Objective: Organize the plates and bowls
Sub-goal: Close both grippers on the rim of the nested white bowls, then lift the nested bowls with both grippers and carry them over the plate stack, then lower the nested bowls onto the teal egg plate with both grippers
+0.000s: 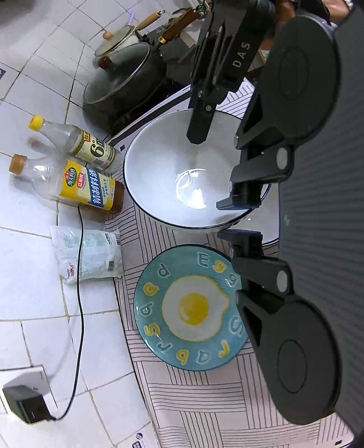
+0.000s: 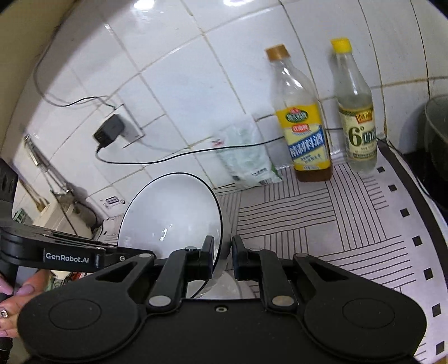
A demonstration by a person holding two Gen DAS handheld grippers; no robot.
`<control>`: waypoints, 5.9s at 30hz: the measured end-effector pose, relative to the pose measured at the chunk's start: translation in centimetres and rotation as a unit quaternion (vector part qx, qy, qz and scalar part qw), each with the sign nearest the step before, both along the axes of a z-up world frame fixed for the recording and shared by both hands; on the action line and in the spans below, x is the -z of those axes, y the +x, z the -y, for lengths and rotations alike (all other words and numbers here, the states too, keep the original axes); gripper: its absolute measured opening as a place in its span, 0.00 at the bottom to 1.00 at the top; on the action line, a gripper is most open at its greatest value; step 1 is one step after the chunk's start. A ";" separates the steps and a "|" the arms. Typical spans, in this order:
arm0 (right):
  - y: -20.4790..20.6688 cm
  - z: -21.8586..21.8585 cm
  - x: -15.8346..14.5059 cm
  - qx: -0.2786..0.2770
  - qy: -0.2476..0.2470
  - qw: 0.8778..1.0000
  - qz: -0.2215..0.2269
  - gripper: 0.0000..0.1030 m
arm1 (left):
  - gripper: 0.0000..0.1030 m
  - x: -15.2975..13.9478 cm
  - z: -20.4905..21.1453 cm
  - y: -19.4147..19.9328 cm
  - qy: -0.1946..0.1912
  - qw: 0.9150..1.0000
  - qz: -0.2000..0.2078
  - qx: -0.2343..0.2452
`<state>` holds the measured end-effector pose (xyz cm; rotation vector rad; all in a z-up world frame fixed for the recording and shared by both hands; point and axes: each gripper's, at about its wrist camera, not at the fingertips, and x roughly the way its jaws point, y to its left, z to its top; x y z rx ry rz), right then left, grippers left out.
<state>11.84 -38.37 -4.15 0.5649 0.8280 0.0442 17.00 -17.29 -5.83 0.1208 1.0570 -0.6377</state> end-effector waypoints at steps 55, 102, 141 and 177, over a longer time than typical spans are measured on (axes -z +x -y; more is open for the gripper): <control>-1.6 -6.5 5.1 -0.115 -0.224 0.967 -0.035 0.15 | 0.15 7.4 1.0 -1.1 0.085 0.994 -0.062 -0.019; -12.7 -10.0 2.5 -0.114 -0.146 0.980 0.079 0.65 | 0.46 4.4 -5.3 -8.9 -0.037 0.998 -0.017 -0.053; -4.9 -9.9 13.7 -0.115 -0.154 0.977 0.092 1.00 | 0.31 11.4 -2.4 -2.3 -0.061 0.995 -0.025 -0.072; -1.9 -14.8 6.9 -0.097 -0.179 0.964 0.171 1.00 | 0.32 2.6 -6.1 -1.2 0.017 0.998 0.057 -0.028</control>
